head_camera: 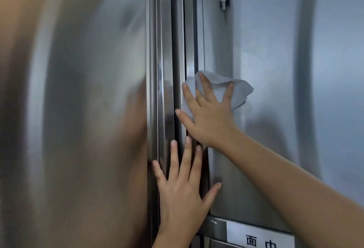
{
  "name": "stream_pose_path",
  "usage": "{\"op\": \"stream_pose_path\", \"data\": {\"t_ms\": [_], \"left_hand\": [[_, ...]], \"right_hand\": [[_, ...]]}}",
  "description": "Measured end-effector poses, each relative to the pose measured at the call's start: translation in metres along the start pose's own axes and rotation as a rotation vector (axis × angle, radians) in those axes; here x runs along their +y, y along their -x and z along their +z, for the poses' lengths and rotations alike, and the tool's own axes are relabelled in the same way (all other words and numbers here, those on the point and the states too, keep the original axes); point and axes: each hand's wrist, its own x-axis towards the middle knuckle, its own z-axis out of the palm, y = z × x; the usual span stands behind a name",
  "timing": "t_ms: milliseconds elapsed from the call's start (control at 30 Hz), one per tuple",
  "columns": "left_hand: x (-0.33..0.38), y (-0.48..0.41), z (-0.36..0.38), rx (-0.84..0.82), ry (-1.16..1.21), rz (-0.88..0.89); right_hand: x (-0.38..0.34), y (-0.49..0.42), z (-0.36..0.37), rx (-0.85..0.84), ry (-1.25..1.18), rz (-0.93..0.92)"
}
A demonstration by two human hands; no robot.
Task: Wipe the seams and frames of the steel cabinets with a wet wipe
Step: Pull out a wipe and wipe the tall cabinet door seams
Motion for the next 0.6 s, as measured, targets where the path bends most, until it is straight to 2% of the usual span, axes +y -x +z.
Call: {"op": "stream_pose_path", "data": {"t_ms": [233,400,600], "left_hand": [[-0.001,0.01,-0.001,-0.046,0.017,-0.008],[0.002,0.027,-0.002,-0.104,0.034,-0.053],[0.009,0.064,-0.004,-0.212,0.038,-0.098]], "right_hand": [[0.004,-0.025,-0.006,0.003,-0.01,0.064],[-0.014,0.03,0.017,0.063,-0.07,0.066],[-0.026,0.071,0.026,-0.045,-0.095,0.05]]}}
